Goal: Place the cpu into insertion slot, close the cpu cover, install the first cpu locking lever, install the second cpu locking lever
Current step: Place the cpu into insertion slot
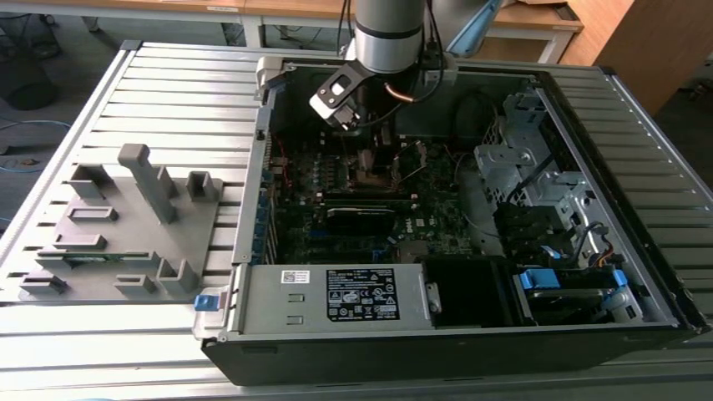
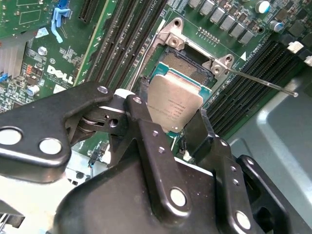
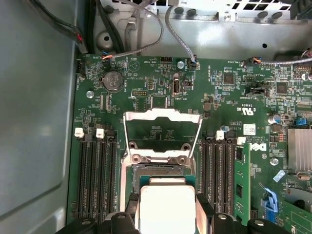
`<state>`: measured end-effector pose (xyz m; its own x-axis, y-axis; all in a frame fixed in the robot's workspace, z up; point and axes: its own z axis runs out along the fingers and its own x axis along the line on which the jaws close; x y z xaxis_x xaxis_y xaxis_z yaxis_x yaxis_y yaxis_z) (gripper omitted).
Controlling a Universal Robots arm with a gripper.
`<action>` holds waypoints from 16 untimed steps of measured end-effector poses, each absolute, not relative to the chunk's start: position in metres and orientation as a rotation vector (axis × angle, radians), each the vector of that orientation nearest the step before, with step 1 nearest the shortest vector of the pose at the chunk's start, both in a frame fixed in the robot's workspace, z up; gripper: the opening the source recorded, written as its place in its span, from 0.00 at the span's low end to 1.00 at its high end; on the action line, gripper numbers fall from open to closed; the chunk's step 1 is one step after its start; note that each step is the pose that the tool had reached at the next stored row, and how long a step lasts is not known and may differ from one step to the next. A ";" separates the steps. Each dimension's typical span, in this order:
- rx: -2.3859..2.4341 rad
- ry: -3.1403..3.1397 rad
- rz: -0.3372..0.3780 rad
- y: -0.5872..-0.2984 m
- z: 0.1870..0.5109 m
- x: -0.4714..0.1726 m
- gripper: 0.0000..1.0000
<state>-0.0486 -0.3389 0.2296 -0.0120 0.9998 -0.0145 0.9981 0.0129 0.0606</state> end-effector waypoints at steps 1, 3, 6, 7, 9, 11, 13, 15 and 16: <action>2.170 2.197 0.051 -0.339 0.229 -0.049 0.54; 2.170 2.197 0.050 -0.339 0.229 -0.049 0.54; 2.170 2.197 0.051 -0.339 0.229 -0.049 0.54; 2.170 2.197 0.052 -0.339 0.228 -0.049 0.54; 2.170 2.197 0.051 -0.339 0.227 -0.049 0.54; 2.170 2.197 0.051 -0.339 0.226 -0.049 0.54; 2.170 2.197 0.051 -0.339 0.226 -0.049 0.54; 2.170 2.197 0.051 -0.339 0.226 -0.049 0.54; 2.170 2.197 0.051 -0.339 0.226 -0.049 0.54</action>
<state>-0.0486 -0.3390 0.2264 -0.0121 0.9998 -0.0146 0.9981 0.0129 0.0606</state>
